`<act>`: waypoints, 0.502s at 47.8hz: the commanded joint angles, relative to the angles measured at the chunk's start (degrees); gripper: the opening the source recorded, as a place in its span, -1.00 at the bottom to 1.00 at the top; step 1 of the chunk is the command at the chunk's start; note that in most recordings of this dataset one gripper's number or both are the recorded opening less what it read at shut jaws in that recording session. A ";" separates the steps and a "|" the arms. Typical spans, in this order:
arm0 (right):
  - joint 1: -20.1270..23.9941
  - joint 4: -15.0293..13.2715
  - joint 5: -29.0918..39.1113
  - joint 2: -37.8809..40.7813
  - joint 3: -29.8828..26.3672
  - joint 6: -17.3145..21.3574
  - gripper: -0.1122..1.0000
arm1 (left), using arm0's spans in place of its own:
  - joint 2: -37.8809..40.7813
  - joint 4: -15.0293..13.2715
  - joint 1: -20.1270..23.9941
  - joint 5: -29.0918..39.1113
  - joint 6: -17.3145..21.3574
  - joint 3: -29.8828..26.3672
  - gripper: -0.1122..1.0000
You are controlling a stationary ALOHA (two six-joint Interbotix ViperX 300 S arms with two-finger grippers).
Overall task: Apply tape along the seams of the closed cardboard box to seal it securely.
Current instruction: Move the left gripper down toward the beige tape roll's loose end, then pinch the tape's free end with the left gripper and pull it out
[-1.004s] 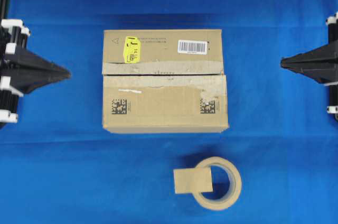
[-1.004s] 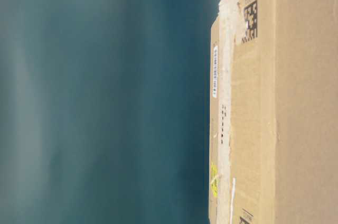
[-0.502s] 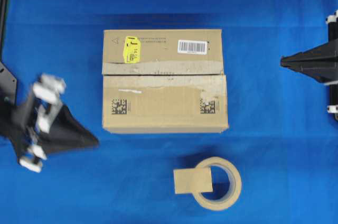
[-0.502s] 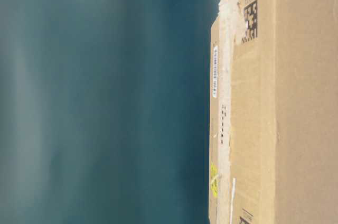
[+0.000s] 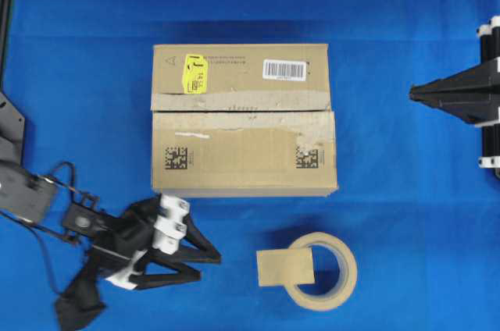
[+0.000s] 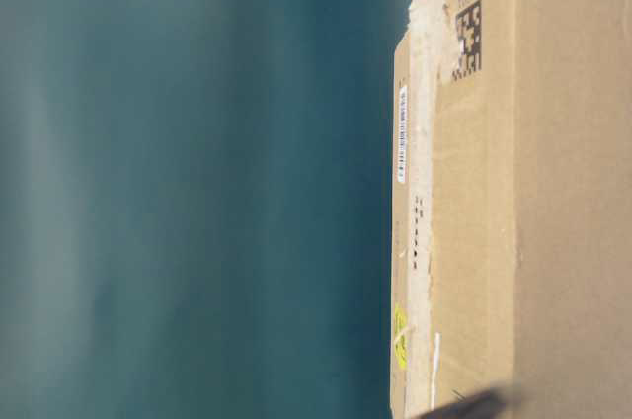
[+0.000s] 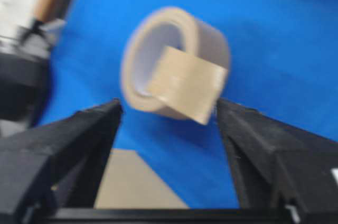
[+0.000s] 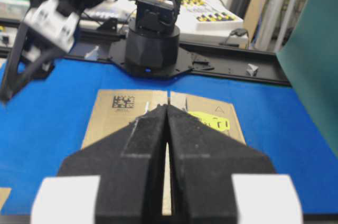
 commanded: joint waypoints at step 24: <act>0.26 -0.26 -1.14 0.53 -0.97 -0.09 -0.80 | 17.58 -1.32 3.34 -7.38 16.44 -10.20 0.41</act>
